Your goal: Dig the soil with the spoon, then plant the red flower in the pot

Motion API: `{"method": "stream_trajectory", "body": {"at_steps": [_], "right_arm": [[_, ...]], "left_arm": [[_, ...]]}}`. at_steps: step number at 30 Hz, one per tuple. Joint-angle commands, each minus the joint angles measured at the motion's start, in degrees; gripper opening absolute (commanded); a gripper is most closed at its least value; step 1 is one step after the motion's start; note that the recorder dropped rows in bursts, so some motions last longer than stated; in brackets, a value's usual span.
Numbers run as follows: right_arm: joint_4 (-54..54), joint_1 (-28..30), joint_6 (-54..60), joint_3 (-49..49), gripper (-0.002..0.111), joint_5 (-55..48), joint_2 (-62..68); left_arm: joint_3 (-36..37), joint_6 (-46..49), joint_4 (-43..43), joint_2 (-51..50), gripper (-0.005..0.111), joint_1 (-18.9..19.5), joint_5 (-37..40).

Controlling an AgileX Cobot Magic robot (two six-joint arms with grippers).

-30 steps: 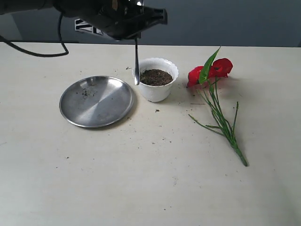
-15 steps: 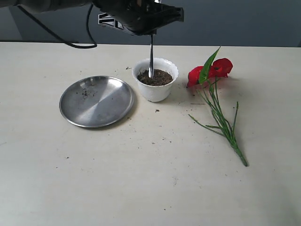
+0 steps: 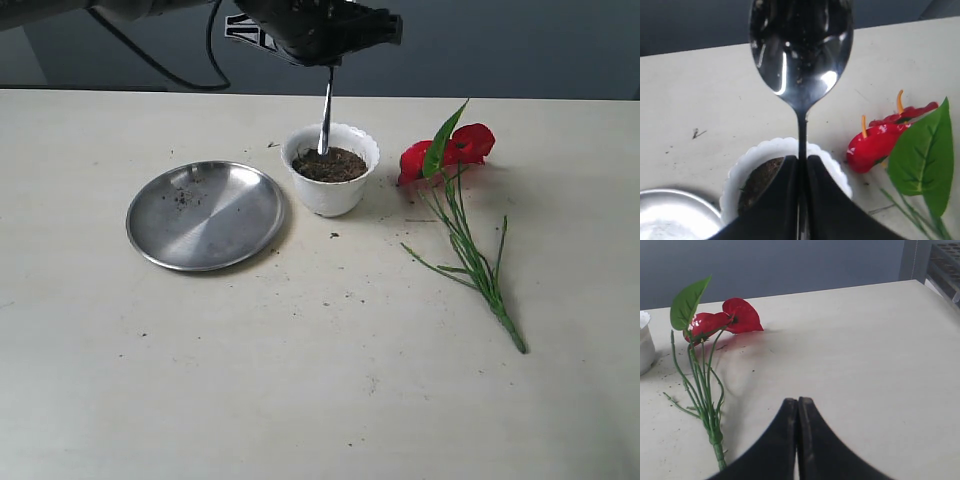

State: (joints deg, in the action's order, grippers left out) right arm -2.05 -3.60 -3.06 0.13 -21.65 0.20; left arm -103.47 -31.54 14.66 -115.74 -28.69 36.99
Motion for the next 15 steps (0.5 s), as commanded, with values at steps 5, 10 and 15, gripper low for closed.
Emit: {"method": "stream_trajectory", "body": {"at_steps": [5, 10, 15], "right_arm": [[0.08, 0.23, 0.15, -0.13, 0.000, 0.74, -0.20], [0.08, 0.23, 0.15, -0.13, 0.000, 0.74, -0.20], [0.06, 0.23, 0.15, -0.13, 0.000, 0.88, -0.20]], "left_arm": [[-0.67, 20.80, 3.91, 0.09, 0.000, 0.09, 5.02], [-0.67, 33.42, 5.76, 0.09, 0.000, 0.09, 9.01], [-0.67, 38.19, 10.73, 0.09, 0.000, 0.09, 10.24]]}}
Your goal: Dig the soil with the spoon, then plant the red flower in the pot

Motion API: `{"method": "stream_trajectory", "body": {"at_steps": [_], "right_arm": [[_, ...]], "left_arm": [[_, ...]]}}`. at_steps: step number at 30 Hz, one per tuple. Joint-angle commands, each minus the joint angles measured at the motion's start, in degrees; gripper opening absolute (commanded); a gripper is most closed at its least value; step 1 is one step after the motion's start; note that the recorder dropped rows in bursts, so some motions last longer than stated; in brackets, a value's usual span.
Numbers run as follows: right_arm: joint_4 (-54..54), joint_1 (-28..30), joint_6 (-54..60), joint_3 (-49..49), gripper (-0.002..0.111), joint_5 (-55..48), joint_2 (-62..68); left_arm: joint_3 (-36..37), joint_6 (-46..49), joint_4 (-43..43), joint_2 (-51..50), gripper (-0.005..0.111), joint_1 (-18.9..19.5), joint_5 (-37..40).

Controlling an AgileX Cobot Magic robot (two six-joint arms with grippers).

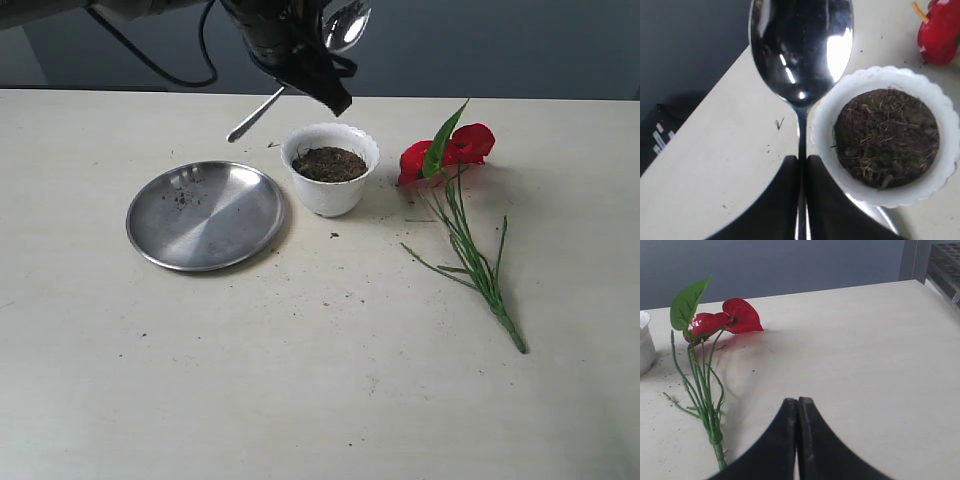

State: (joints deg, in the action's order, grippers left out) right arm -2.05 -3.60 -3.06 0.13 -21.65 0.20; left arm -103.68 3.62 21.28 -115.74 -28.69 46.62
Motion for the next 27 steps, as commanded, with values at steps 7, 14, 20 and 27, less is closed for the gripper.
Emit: {"method": "stream_trajectory", "body": {"at_steps": [7, 14, 20, 27], "right_arm": [[0.06, 0.23, 0.15, -0.13, 0.000, 0.88, -0.20], [-0.04, 0.23, 0.15, -0.13, 0.000, 0.75, -0.20], [-0.04, 0.23, 0.15, -0.13, 0.000, 0.75, -0.20], [-0.04, 0.23, 0.15, -0.13, 0.000, 0.75, -0.20]], "left_arm": [[-0.46, 4.26, 15.84, 0.20, 0.000, -0.04, 5.87], [-0.46, 24.45, 13.61, 0.20, 0.000, -1.17, 7.57], [-0.46, 24.72, 12.87, 1.10, 0.000, -1.17, 6.29], [-0.46, 27.74, 10.31, 1.10, 0.000, -1.17, 10.26]]}}
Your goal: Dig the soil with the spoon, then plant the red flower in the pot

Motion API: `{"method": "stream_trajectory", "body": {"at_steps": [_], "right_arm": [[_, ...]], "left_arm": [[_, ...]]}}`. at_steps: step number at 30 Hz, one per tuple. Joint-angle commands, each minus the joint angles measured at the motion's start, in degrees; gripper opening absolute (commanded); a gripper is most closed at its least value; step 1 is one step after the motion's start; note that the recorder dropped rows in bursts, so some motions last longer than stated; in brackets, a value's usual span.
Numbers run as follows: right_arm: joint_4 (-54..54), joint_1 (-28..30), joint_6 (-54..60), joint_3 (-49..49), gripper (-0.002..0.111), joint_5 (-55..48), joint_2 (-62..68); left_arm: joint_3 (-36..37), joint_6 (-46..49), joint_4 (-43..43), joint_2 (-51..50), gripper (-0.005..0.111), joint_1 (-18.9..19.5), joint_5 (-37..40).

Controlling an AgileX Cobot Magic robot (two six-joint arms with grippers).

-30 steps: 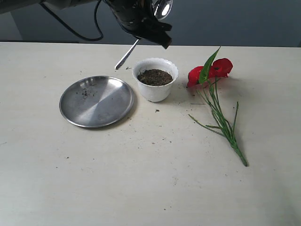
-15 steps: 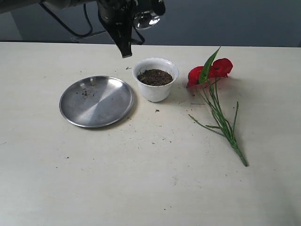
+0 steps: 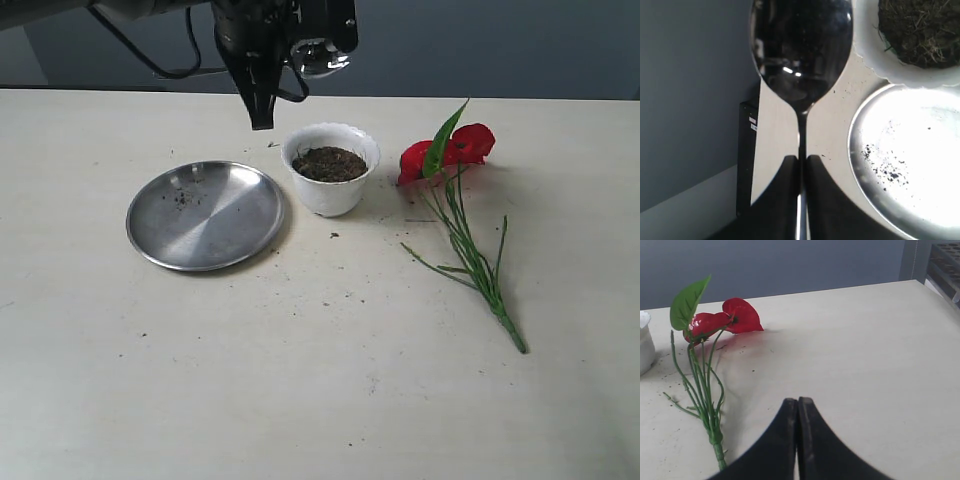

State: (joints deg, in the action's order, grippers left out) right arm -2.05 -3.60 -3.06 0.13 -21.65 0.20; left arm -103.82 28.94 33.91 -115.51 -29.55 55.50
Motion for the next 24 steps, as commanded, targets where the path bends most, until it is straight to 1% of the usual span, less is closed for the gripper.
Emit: {"method": "stream_trajectory", "body": {"at_steps": [1, 6, 8, 12, 15, 16, 17, 19, 24], "right_arm": [[-0.04, 0.23, 0.15, -0.13, 0.000, 0.75, -0.20], [0.33, 0.23, 0.15, -0.13, 0.000, 0.79, -0.20], [0.33, 0.23, 0.15, -0.13, 0.000, 0.79, -0.20], [0.33, 0.23, 0.15, -0.13, 0.000, 0.79, -0.20], [0.33, 0.23, 0.15, -0.13, 0.000, 0.79, -0.20], [0.33, 0.23, 0.15, -0.13, 0.000, 0.79, -0.20], [0.33, 0.23, 0.15, -0.13, 0.000, 0.79, -0.20], [0.33, 0.23, 0.15, -0.13, 0.000, 0.79, -0.20], [0.00, 0.23, 0.15, -0.13, 0.000, 0.68, -0.20]], "left_arm": [[-0.33, 4.00, -2.77, 0.87, 0.000, -0.31, 1.23], [-0.33, 22.04, -7.85, 0.87, 0.000, -0.31, 1.86], [-0.33, 26.48, -7.96, 0.87, 0.000, -0.31, 2.70], [-0.33, 27.12, -5.81, 0.87, 0.000, -0.31, 2.57], [-0.33, 27.57, -6.35, 0.87, 0.000, -0.31, 3.32], [-0.33, 29.21, -6.91, 0.87, 0.000, -0.31, 4.22], [-0.33, 32.86, -7.65, 0.87, 0.000, -0.31, 5.51], [-0.33, 36.91, -9.31, 0.87, 0.000, -0.31, 5.94], [-0.33, 37.25, -8.88, 0.87, 0.000, -0.31, 2.55]]}}
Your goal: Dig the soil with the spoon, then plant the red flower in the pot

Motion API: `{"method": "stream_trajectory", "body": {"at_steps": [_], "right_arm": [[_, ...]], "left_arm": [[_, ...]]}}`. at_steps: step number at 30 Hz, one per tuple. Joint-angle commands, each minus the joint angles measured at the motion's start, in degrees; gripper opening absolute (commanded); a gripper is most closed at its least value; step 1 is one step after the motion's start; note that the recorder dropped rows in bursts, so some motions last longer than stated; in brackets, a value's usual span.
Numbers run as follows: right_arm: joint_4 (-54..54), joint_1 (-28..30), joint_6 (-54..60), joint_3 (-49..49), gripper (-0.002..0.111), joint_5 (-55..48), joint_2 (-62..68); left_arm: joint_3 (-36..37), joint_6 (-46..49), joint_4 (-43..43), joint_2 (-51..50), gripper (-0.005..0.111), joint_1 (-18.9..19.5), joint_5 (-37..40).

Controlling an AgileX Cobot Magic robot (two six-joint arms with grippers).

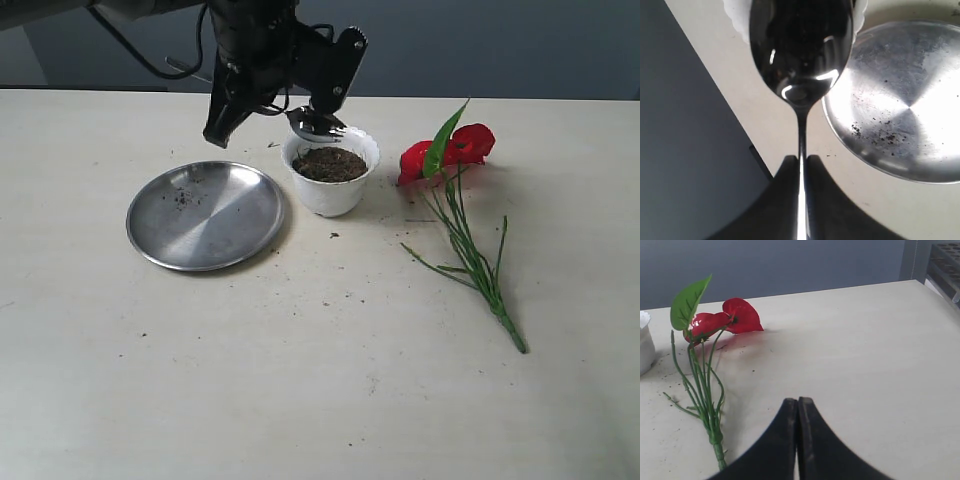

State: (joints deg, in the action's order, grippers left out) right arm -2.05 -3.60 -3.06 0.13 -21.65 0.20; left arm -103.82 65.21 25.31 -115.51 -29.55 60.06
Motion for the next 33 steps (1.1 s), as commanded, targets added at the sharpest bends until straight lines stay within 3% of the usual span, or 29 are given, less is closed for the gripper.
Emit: {"method": "stream_trajectory", "body": {"at_steps": [1, 10, 22, 27, 33], "right_arm": [[0.00, 0.23, 0.15, -0.13, 0.000, 0.68, -0.20], [0.00, 0.23, 0.15, -0.13, 0.000, 0.68, -0.20], [0.07, 0.23, 0.15, -0.13, 0.000, 0.80, -0.20], [0.07, 0.23, 0.15, -0.13, 0.000, 0.80, -0.20], [0.07, 0.23, 0.15, -0.13, 0.000, 0.68, -0.20]], "left_arm": [[-0.33, 0.97, 0.16, 0.87, 0.000, -0.31, -2.65], [-0.33, 0.97, 7.19, 0.87, 0.000, -0.31, -3.78], [-0.33, 0.97, 7.27, 0.87, 0.000, -0.31, -3.98], [-0.33, 0.97, 8.03, 0.87, 0.000, -0.31, -10.80], [-0.33, 15.11, 12.19, 0.87, 0.000, -2.41, -11.72]]}}
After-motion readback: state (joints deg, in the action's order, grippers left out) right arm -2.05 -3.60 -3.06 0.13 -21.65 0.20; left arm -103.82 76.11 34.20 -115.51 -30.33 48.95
